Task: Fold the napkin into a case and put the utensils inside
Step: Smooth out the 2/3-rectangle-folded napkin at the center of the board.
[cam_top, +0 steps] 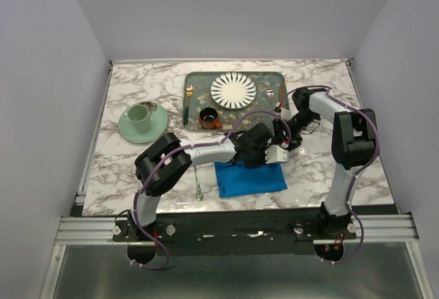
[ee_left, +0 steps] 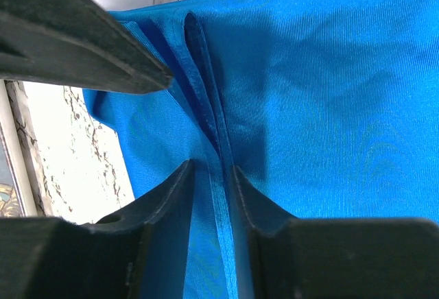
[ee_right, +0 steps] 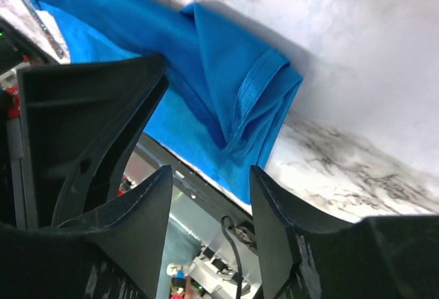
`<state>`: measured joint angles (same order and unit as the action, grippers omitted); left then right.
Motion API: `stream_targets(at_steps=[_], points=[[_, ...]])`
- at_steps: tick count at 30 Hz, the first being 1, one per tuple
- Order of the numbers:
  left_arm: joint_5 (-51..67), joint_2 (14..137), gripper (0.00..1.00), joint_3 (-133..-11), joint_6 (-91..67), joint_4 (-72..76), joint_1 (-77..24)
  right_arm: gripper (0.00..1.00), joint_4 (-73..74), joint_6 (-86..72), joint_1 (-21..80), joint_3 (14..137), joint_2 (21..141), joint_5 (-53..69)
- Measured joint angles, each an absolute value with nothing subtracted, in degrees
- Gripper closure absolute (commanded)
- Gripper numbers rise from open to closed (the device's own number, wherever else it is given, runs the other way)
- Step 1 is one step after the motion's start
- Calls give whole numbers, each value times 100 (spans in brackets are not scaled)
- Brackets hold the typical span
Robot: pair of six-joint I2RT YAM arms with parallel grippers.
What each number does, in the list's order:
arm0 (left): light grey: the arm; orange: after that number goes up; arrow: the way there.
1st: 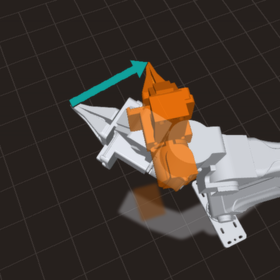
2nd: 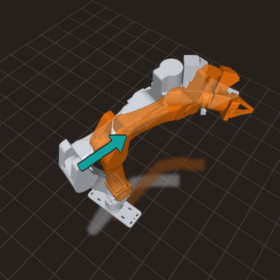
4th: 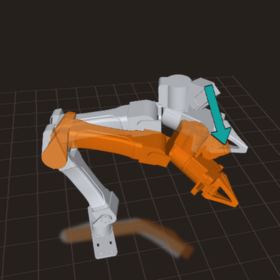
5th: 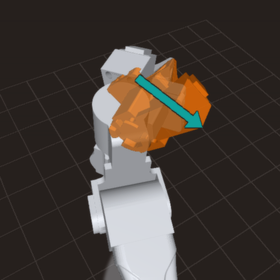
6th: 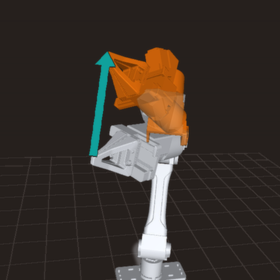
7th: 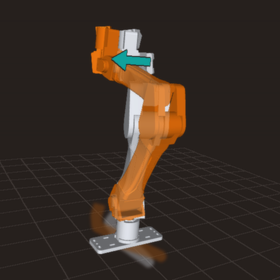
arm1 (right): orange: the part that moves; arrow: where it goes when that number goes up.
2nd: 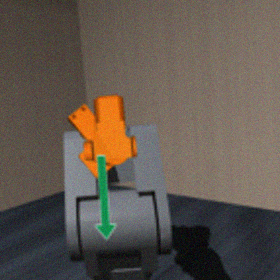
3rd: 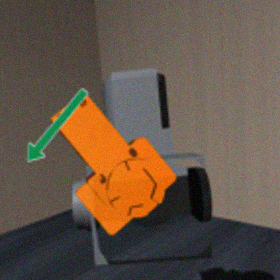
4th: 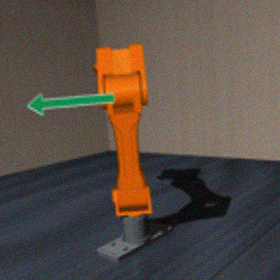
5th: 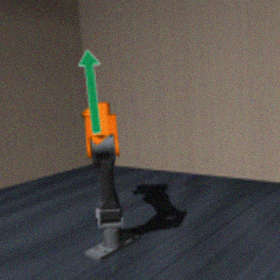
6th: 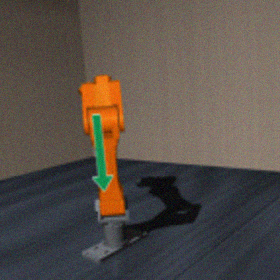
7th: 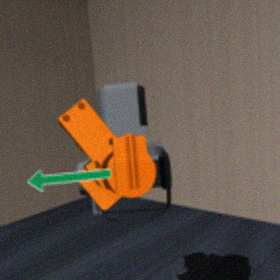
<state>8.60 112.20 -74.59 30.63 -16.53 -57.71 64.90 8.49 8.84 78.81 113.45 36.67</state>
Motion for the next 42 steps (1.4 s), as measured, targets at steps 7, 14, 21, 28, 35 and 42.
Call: stream_targets(at_steps=[7,14,21,28,35,42], points=[[860,11260,50,-7614,3065,-1682,-5771,47,6578,860,797,7570,11271,3857],[869,11345,47,-7937,3085,-1704,-5771,53,6591,864,639,7242,11181,3889],[954,11620,44,-8173,3083,-1763,-5771,72,6543,790,589,6993,11148,3889],[998,11740,45,-8444,3079,-1802,-5771,80,6300,611,591,6995,11382,3868],[1079,11876,44,-8586,3059,-1798,-5774,87,6261,534,591,7131,11474,3861],[1116,12007,46,-8604,3059,-1806,-5778,87,6230,458,591,7192,11509,3802]])
